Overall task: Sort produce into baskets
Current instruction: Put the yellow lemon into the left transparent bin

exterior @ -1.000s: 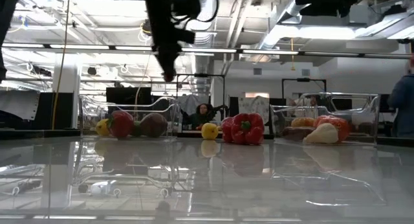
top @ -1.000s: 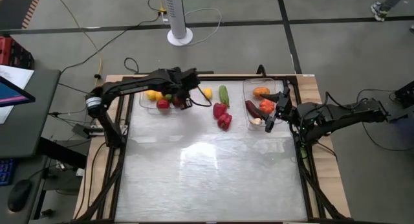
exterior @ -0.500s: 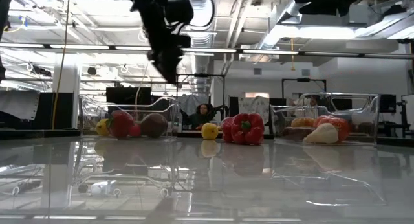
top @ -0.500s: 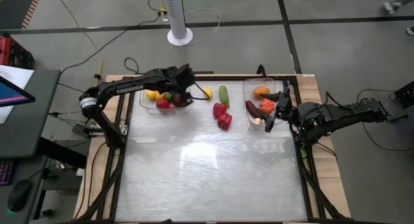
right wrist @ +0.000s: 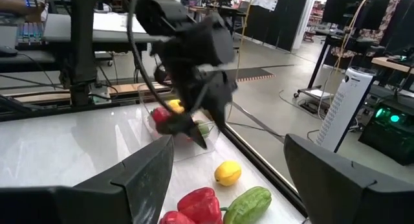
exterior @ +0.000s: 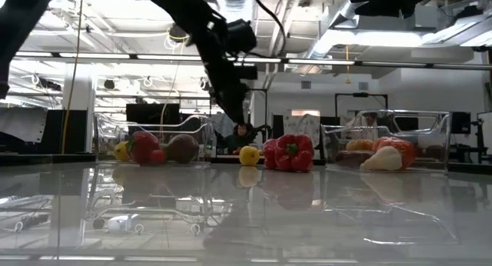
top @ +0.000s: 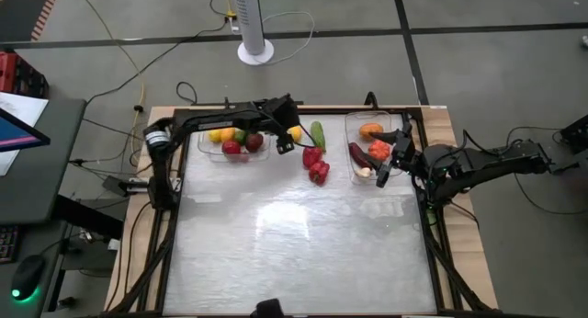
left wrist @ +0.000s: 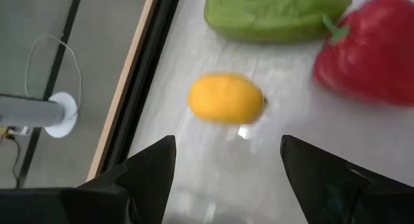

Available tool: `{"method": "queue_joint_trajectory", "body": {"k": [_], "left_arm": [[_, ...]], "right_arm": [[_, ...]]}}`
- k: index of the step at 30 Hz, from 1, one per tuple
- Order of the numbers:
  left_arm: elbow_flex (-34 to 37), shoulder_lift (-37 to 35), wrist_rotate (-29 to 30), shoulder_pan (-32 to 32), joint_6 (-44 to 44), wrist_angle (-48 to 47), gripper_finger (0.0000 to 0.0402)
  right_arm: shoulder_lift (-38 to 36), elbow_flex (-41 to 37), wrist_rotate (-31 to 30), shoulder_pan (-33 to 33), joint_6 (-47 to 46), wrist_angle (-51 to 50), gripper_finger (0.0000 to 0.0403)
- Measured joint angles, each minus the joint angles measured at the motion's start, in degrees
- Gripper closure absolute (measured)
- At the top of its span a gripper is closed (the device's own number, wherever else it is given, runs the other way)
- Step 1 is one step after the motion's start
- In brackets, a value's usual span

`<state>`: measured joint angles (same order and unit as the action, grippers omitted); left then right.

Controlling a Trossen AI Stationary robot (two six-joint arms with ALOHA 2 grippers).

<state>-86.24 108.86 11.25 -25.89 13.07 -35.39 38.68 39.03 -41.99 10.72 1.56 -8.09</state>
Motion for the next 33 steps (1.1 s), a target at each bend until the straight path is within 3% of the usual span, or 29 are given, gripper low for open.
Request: {"method": "queue_joint_trajectory", "body": {"k": [6,18,29,33], "left_arm": [[-6.49,6.66,-0.09,-0.01,2.08,0.20,0.0135],[-13.80,16.74,-0.25,-2.31,-5.28,0.18,0.0110],[-13.92,17.83,0.20,-2.51,-5.97,-4.05,0.0133],[-13.92,17.72,4.96,-2.51,-6.35,-7.03,0.0141]], "right_arm": [[0.00,0.00,0.03,0.00,0.15,-0.54,0.0084],[0.00,0.00,0.06,0.07,0.39,-0.48,0.0084],[0.00,0.00,0.06,0.05,0.61,-0.48,0.0084],[0.00,0.00,0.06,0.06,0.57,-0.42,0.0084]]}}
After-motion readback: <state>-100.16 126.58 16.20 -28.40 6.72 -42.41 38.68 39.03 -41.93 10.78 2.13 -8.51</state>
